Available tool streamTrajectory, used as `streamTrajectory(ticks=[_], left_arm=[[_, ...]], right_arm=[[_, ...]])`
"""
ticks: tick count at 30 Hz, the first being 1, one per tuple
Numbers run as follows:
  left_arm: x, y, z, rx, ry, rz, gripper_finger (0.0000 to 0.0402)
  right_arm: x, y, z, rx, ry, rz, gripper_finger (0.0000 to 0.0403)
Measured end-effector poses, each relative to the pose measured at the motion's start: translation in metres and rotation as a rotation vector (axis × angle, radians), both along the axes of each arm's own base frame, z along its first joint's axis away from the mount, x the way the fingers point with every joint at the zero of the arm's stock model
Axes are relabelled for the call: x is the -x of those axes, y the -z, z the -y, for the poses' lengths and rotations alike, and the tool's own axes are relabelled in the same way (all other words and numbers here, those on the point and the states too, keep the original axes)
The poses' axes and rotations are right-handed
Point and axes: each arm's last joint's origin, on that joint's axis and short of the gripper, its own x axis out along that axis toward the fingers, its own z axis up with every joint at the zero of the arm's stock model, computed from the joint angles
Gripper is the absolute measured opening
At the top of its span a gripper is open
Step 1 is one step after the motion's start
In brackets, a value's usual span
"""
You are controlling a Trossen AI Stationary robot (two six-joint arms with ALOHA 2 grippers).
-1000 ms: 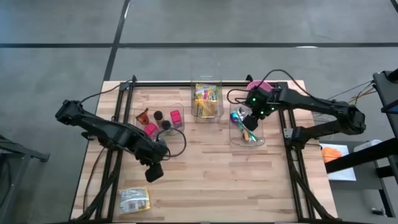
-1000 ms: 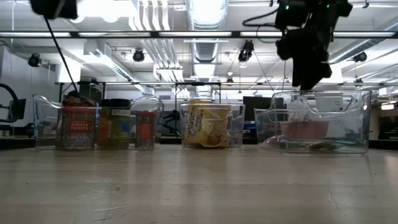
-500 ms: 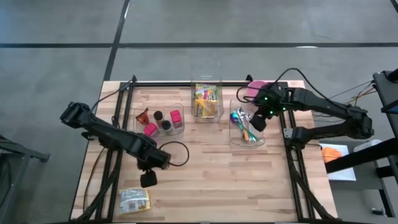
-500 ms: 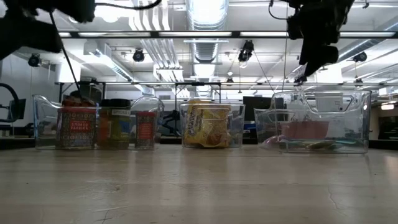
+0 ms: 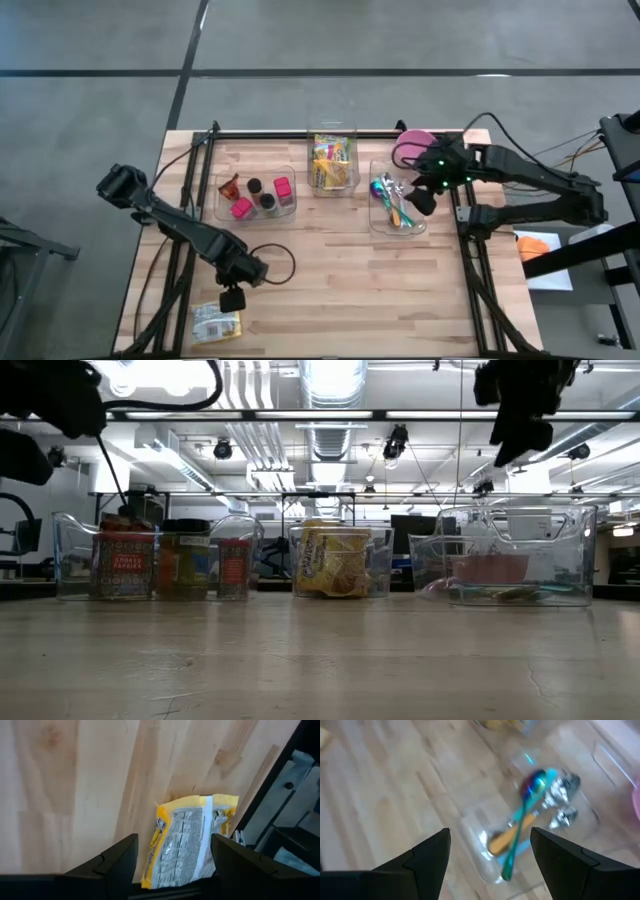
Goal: Pick & Place Food Item
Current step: Put the yellow noodle pack into the middle transparent bin
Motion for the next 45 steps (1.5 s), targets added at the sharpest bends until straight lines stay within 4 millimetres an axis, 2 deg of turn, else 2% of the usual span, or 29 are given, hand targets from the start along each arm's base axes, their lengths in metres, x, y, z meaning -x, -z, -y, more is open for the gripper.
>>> streamTrajectory(ticks=[12, 17, 27, 36, 45], left_arm=[[0.014, 0.019, 0.007, -0.033, 0.004, -0.019, 0.0255], [0.012, 0.026, 0.008, -0.028, 0.004, 0.03, 0.0255], [0.017, 0.039, 0.019, 0.027, 0.081, 0.127, 0.0255], [0.027, 0.048, 0.021, 0.019, 0.113, 0.1, 0.0255], [0.028, 0.057, 0.021, 0.091, 0.093, 0.122, 0.0256]], right_arm=[[0.028, -0.036, -0.021, 0.042, -0.178, 0.361, 0.0271], [0.038, -0.039, -0.023, 0.041, -0.163, 0.394, 0.0271], [0.039, -0.039, -0.024, 0.038, -0.159, 0.394, 0.0271], [0.039, -0.039, -0.024, 0.04, -0.161, 0.392, 0.0271], [0.039, -0.039, -0.024, 0.037, -0.158, 0.392, 0.0271]])
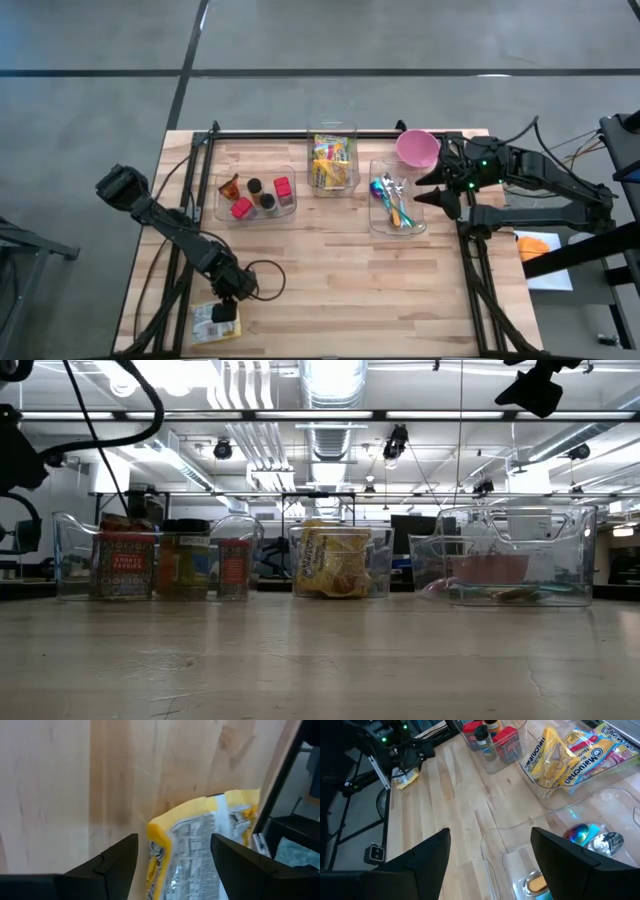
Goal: Pick & Place Food Item
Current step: Put the yellow noodle pack into the middle transparent bin
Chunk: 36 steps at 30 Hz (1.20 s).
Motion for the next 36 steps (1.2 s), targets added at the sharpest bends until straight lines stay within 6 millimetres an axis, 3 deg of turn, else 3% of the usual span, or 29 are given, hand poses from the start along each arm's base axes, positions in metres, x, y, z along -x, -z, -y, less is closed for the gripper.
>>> streamTrajectory(ticks=[8, 12, 16, 23, 30, 36], left_arm=[[0.004, 0.007, -0.002, 0.014, -0.012, -0.019, 0.0255], [0.004, 0.01, -0.002, 0.029, -0.029, -0.009, 0.0231], [0.004, 0.011, -0.003, 0.026, -0.04, -0.017, 0.0168], [0.004, 0.011, -0.003, 0.026, -0.044, -0.019, 0.0017], [0.003, 0.01, -0.001, 0.044, -0.068, -0.019, 0.0003], [-0.01, -0.006, 0.008, 0.075, -0.068, 0.068, 0.0002]], right_arm=[[0.0, 0.0, 0.0, 0.003, -0.004, 0.001, 0.0271], [0.0, 0.0, 0.0, 0.003, -0.005, 0.001, 0.0271], [0.0, 0.0, 0.0, 0.003, -0.005, 0.001, 0.0271], [0.0, 0.0, 0.0, 0.003, -0.005, 0.001, 0.0271], [0.0, 0.0, 0.0, 0.003, -0.005, 0.001, 0.0271], [0.0, 0.0, 0.0, 0.003, -0.005, 0.001, 0.0271]])
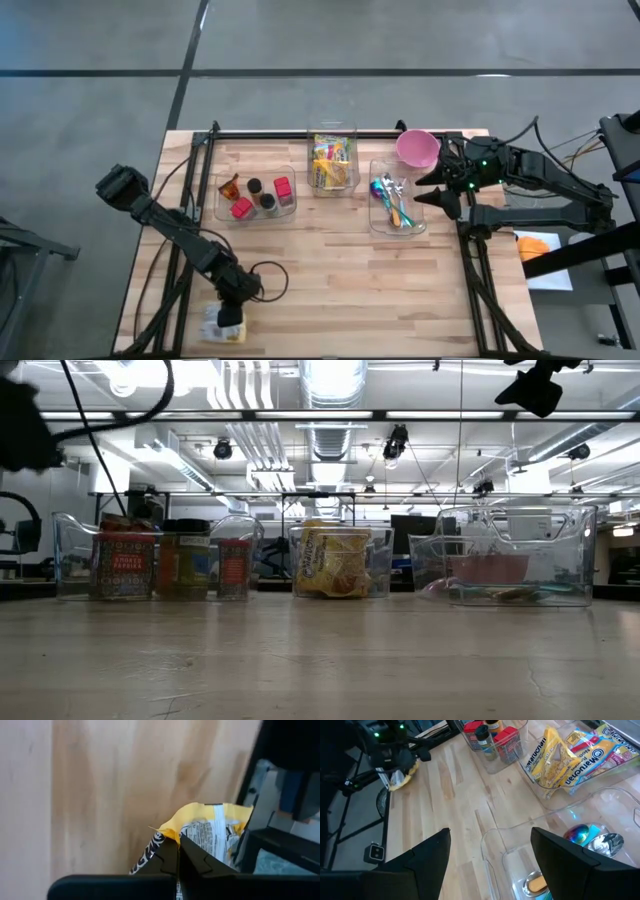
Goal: Pick & Place Food Item
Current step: Put the yellow noodle pack into the middle transparent bin
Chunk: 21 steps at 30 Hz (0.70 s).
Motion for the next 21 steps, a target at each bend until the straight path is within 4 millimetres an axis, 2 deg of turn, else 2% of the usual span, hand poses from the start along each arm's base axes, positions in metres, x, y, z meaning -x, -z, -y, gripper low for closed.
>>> streamTrajectory(ticks=[9, 21], left_arm=[[-0.018, -0.024, 0.01, -0.001, -0.046, 0.151, 0.0001], [-0.039, -0.049, 0.014, -0.088, -0.186, 0.37, 0.0]], right_arm=[[0.0, 0.0, 0.0, 0.007, -0.002, 0.0, 0.0271], [0.0, 0.0, 0.0, 0.022, -0.011, 0.0, 0.0271]])
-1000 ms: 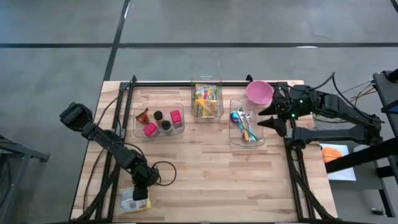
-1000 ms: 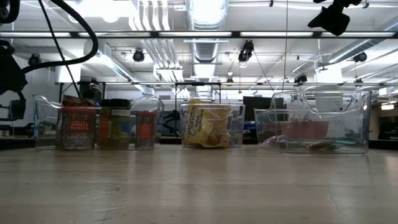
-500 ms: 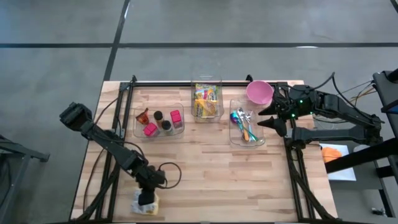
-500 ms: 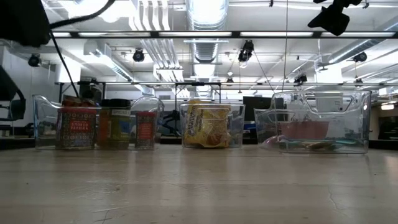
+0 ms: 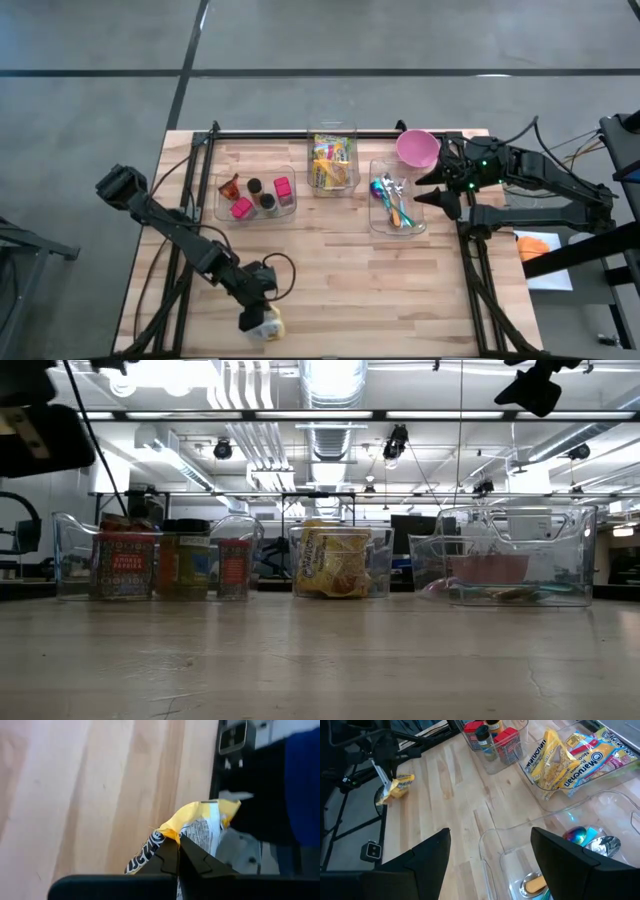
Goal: Pick & Place Food Item
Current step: Put the yellow noodle pack into the middle transparent bin
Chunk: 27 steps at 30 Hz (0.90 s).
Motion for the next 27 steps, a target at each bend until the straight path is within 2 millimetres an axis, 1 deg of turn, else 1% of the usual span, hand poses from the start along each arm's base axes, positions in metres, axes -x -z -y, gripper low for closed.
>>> streamTrajectory(ticks=[9, 15, 21, 27], left_arm=[[-0.016, -0.017, -0.007, -0.058, -0.137, 0.113, 0.0], [-0.03, -0.03, -0.018, -0.071, -0.225, 0.172, 0.0], [-0.046, -0.044, -0.036, -0.11, -0.356, 0.243, 0.0], [-0.064, -0.064, -0.062, -0.131, -0.528, 0.32, 0.0]], right_arm=[[0.0, 0.0, 0.0, 0.011, -0.007, 0.0, 0.0271], [0.0, 0.0, 0.0, 0.033, -0.021, 0.001, 0.0271], [0.0, 0.0, 0.0, 0.048, -0.028, 0.0, 0.0271], [0.0, 0.0, 0.0, 0.08, -0.048, 0.001, 0.0271]])
